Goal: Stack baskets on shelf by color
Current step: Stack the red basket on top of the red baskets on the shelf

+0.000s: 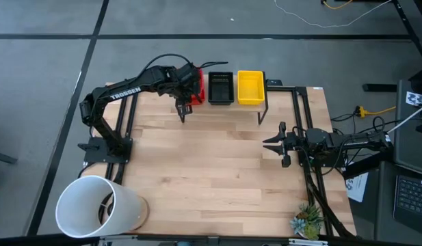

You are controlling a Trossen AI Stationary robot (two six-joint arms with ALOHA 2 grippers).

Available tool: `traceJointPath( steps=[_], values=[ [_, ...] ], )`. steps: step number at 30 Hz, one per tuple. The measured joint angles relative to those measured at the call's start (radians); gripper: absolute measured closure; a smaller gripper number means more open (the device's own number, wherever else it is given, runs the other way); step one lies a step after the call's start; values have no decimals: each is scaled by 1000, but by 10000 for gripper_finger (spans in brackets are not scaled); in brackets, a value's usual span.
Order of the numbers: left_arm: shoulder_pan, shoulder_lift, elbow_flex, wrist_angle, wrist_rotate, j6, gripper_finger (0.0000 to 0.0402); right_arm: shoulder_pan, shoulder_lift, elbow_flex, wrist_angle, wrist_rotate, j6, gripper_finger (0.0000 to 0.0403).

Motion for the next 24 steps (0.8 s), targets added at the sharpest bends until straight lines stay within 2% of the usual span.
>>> traceJointPath(
  steps=[5,12,19,24],
  values=[
    [-1,0,0,0,0,-17,260,0,0,0,0,0,0,315],
    [-16,0,0,0,-2,-55,258,0,0,0,0,0,0,315],
    [-81,0,0,1,-2,-49,258,0,0,0,0,0,0,315],
    [-116,0,0,7,-69,-48,258,0,0,0,0,0,0,315]
  ],
)
